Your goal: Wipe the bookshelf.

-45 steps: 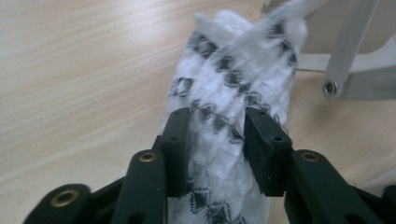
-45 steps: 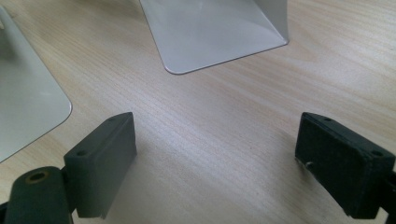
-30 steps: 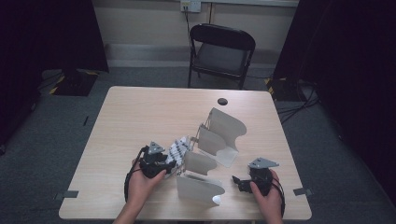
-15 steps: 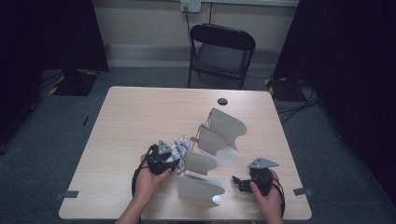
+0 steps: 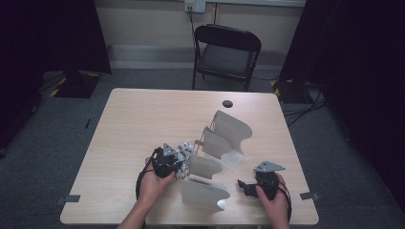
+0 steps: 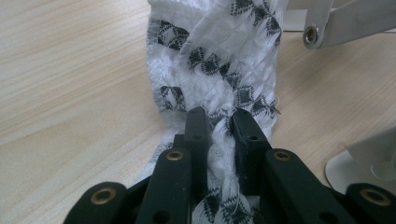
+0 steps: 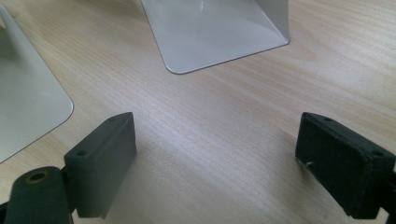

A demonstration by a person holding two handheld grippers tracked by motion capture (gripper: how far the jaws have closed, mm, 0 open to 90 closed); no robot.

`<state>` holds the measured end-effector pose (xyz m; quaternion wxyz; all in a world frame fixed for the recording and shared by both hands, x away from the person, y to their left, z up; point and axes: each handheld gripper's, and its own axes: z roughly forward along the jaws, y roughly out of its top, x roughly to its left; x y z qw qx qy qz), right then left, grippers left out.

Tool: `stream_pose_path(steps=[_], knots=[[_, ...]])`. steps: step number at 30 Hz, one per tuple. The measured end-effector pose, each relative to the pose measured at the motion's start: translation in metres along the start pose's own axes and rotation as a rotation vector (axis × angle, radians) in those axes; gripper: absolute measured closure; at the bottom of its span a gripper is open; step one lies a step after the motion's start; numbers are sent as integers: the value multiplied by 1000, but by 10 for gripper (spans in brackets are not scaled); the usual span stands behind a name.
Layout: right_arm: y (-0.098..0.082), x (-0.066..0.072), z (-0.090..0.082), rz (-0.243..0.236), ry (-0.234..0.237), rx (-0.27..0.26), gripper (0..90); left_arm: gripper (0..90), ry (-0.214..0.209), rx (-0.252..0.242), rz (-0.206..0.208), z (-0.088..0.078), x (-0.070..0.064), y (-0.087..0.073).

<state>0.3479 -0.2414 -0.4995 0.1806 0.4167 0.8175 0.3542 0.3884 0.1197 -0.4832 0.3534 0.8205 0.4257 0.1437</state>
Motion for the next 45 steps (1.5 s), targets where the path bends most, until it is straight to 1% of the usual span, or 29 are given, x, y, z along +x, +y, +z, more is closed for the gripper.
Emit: stream_pose_path(steps=[1, 2, 3, 5, 7, 8, 9, 10, 11, 12, 13, 14, 15, 17, 19, 21, 23, 25, 29, 30, 33, 36, 37, 40, 43, 45], knots=[[0, 0, 0, 0, 0, 0, 117, 789, -2, 10, -11, -1, 1, 1], [0, 0, 0, 0, 0, 0, 117, 792, -3, 22, -6, -2, 2, 3], [0, 0, 0, 0, 0, 0, 117, 795, -6, 15, -25, -4, 3, 5], [0, 0, 0, 0, 0, 0, 117, 798, -7, 19, -26, -6, 4, 7], [0, 0, 0, 0, 0, 0, 117, 799, -3, -5, -44, -11, 5, 12], [0, 0, 0, 0, 0, 0, 117, 799, 5, -16, -38, -19, 7, 20], [0, 0, 0, 0, 0, 0, 117, 799, 5, -16, -38, -19, 7, 20], [0, 0, 0, 0, 0, 0, 117, 799, 4, -21, -35, -24, 8, 25], [0, 0, 0, 0, 1, 0, 117, 799, 10, -37, -34, -29, 9, 31], [0, 0, 0, 0, 1, 0, 117, 798, 18, -69, -33, -39, 11, 42], [0, 0, 0, 0, 1, 0, 117, 798, 18, -69, -33, -39, 11, 42], [0, 0, 0, 0, 0, 0, 117, 798, 24, -101, -47, -48, 11, 54], [0, 0, 0, 0, 0, 0, 117, 798, 24, -101, -47, -48, 11, 54], [0, 0, 0, 0, 0, 0, 116, 798, 25, -126, -38, -56, 11, 65], [0, 0, 0, 1, 1, 1, 116, 797, 21, -153, -31, -61, 7, 77], [0, 0, 0, 1, 1, 1, 116, 797, 14, -157, -1, -65, 2, 86], [0, 0, 0, 2, 1, 1, 116, 796, -2, -172, 8, -65, -5, 93], [0, 0, 0, 3, 1, 2, 116, 795, -5, -169, 23, -64, -11, 97], [0, 0, 0, 3, 1, 2, 116, 794, -30, -155, 38, -55, -13, 98], [0, 0, 0, 3, 1, 1, 116, 794, -32, -145, 38, -51, -13, 96], [1, 0, 1, 2, 2, 1, 116, 793, -40, -134, 44, -47, -12, 93], [1, 0, 1, -2, 4, -1, 116, 793, -46, -123, 40, -41, -11, 89], [1, -1, 1, -2, 4, 0, 116, 794, -46, -115, 41, -37, -11, 85], [1, -1, 1, -3, 4, 0, 116, 793, -49, -106, 43, -33, -11, 81], [1, -1, 1, -3, 4, 0, 116, 794, -51, -98, 39, -27, -11, 73], [1, -1, 1, -3, 4, 0, 116, 793, -59, -90, 29, -23, -10, 67]])
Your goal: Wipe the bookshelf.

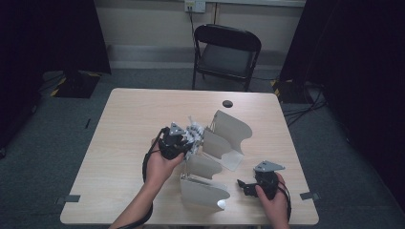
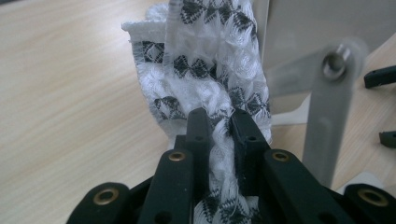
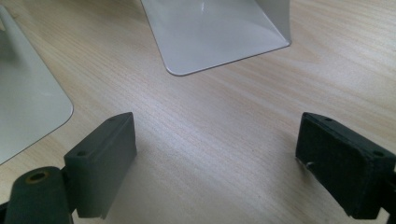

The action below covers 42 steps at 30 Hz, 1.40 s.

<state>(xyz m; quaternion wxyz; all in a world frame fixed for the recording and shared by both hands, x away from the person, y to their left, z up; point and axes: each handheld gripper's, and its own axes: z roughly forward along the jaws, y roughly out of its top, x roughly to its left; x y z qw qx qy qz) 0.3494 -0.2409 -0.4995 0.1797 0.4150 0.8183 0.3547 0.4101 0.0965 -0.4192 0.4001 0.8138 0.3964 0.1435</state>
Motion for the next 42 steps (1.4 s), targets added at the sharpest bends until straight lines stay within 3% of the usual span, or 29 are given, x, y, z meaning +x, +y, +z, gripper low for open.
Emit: stream_pose_path(steps=[8, 19, 24, 30, 37, 41, 42], knots=[[0, 0, 0, 0, 0, 0, 115, 793, -18, 31, -24, 12, 3, -22], [0, 0, 0, 1, -1, 1, 116, 792, -3, 93, 12, 22, 5, -48], [0, 0, 0, 2, -1, 1, 116, 787, 10, 93, 3, 23, 4, -55], [0, 0, 0, 1, -1, 1, 116, 783, 29, 81, -19, 10, 10, -47], [0, 0, 0, 1, -1, 1, 116, 784, 62, 35, -38, -16, 20, -22], [0, 0, 0, 1, -1, 1, 115, 784, 76, -5, -17, -32, 21, 3], [0, 0, 0, 1, -1, 1, 115, 783, 76, -5, -17, -32, 21, 3]])
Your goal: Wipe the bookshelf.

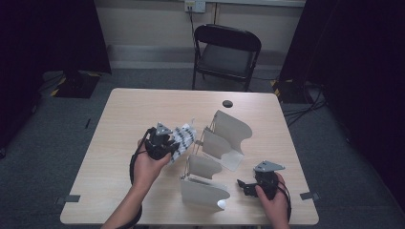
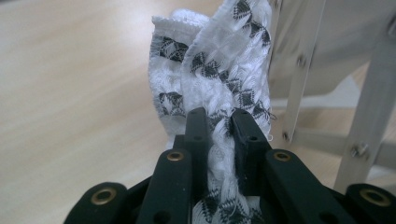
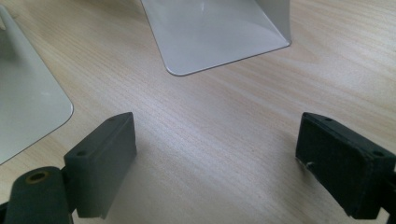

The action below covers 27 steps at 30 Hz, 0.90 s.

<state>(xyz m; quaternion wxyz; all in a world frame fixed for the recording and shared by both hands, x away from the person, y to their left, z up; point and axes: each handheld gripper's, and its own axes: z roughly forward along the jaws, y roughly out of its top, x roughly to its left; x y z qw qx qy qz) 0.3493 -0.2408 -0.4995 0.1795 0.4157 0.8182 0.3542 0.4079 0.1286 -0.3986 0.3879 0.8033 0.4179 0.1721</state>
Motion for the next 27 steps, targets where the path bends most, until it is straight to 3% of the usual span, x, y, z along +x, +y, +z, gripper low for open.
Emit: stream_pose_path(steps=[6, 9, 15, 27], knots=[[0, 0, 0, 0, 0, 0, 116, 783, -5, -44, 36, -6, -7, 27], [0, 0, 0, 0, 0, 0, 116, 783, -33, -54, 49, 0, -15, 35], [0, 0, 0, 0, 0, 0, 116, 783, -41, -36, 51, 12, -21, 33], [0, 0, 0, -7, 5, -2, 116, 783, -58, 8, 44, 31, -19, 17]])
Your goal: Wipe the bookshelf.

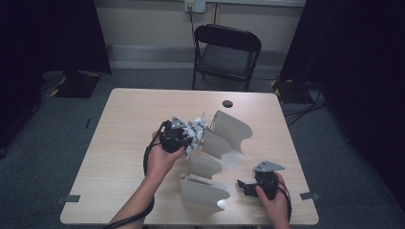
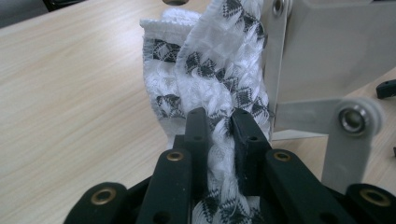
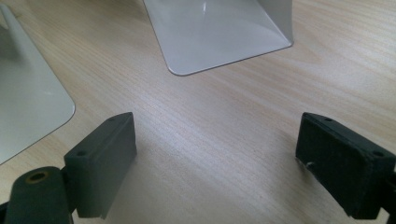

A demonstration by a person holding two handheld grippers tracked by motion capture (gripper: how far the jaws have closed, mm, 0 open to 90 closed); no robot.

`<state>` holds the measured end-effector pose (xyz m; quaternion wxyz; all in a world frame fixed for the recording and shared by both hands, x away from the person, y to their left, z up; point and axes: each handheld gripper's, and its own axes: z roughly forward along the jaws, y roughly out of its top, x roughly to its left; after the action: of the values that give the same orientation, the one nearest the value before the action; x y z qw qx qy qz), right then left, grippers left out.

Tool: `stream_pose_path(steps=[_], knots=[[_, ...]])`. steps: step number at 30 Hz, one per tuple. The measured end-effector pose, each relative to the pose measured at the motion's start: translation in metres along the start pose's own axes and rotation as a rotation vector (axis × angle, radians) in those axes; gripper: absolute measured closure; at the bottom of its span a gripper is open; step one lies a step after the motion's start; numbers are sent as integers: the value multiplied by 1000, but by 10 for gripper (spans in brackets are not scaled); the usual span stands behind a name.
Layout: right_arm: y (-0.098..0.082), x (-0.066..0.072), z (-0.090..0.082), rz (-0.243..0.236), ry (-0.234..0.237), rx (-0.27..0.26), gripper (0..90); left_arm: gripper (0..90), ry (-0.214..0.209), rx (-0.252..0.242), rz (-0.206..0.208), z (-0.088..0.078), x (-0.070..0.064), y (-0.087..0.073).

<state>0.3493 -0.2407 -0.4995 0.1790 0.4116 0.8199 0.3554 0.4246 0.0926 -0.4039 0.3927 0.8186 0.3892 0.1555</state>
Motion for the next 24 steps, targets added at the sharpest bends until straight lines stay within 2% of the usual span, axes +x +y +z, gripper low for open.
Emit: stream_pose_path(steps=[2, 7, 9, 11, 15, 16, 20, 24], knots=[[0, 0, 0, -1, 1, 0, 116, 783, -3, 7, -12, 3, -1, -4], [0, 0, 0, -1, 2, 0, 116, 783, -10, 35, -8, 10, -2, -15], [0, 0, 0, -1, 2, 0, 116, 783, -18, 34, -25, 12, -2, -20], [0, 0, 0, -1, 2, 0, 116, 783, -26, 40, -16, 15, -3, -25], [0, 0, 0, -1, 2, 0, 116, 783, -32, 64, -11, 22, -4, -37], [0, 0, 0, -1, 2, 0, 116, 783, -32, 77, -16, 27, -2, -44], [0, 0, 0, -1, 2, 0, 116, 782, -35, 107, -27, 35, -1, -55], [0, 0, 0, -1, 2, 0, 116, 782, -35, 100, -37, 36, 0, -58]])
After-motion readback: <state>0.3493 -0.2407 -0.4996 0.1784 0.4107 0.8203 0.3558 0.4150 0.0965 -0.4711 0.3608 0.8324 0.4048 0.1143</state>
